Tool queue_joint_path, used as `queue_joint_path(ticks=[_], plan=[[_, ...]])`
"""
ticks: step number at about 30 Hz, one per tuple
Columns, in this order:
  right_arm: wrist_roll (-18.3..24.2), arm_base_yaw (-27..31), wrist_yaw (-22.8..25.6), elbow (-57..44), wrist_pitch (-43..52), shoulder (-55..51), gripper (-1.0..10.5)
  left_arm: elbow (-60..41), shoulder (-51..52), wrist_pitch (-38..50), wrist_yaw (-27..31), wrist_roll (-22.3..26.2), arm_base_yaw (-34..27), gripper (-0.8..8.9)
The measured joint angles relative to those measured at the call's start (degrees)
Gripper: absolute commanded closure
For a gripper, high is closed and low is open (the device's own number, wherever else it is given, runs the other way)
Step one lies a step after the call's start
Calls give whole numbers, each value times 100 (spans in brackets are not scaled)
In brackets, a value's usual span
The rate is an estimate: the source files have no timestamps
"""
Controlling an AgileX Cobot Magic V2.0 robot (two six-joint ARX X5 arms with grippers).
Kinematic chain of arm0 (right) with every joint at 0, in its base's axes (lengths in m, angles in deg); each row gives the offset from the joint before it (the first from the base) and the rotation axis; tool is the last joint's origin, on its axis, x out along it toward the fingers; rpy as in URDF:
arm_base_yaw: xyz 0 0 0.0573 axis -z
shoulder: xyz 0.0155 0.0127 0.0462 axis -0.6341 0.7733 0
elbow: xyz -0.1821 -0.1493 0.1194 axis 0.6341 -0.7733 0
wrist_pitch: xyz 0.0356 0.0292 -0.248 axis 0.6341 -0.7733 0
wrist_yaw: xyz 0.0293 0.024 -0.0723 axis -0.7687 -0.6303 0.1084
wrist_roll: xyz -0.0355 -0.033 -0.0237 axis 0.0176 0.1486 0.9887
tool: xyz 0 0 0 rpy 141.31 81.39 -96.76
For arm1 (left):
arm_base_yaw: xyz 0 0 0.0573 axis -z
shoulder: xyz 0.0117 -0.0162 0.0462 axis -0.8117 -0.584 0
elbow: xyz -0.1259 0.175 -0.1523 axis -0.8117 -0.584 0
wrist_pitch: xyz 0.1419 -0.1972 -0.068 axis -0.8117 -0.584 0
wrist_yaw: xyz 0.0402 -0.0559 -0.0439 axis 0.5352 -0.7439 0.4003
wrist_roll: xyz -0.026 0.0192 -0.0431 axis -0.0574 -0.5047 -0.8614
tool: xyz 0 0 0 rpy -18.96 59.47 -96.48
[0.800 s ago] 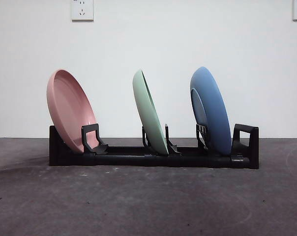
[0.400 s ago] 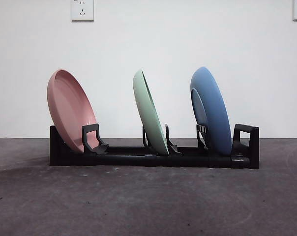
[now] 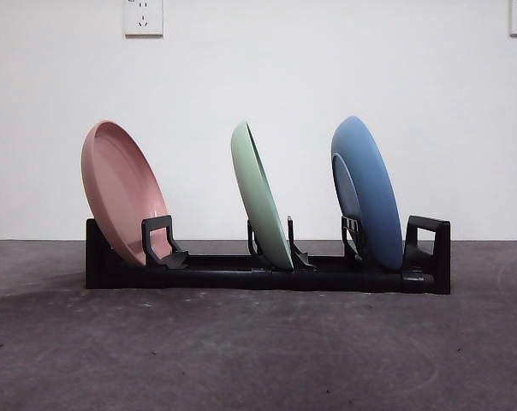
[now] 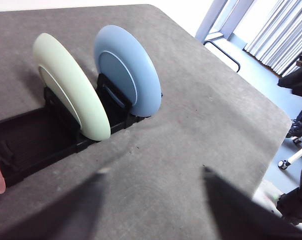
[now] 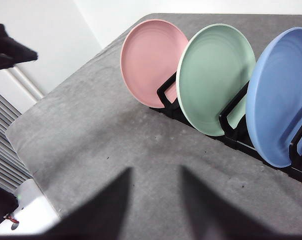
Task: Place the plate
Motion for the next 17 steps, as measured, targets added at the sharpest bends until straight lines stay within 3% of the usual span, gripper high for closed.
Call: queue_joint_path(ticks=[2,4,9,17], plan=[[4,0,37,0,24,0,413,0,0,24,0,13,0,269],[2,0,122,0,31,0,375,2,0,24,0,24,0,267],[-48,0,138,0,33,0,375,2,0,22,0,44,0,268],[-525,0,151,0,131,210,376,2,68,-140,2,44,0,268]])
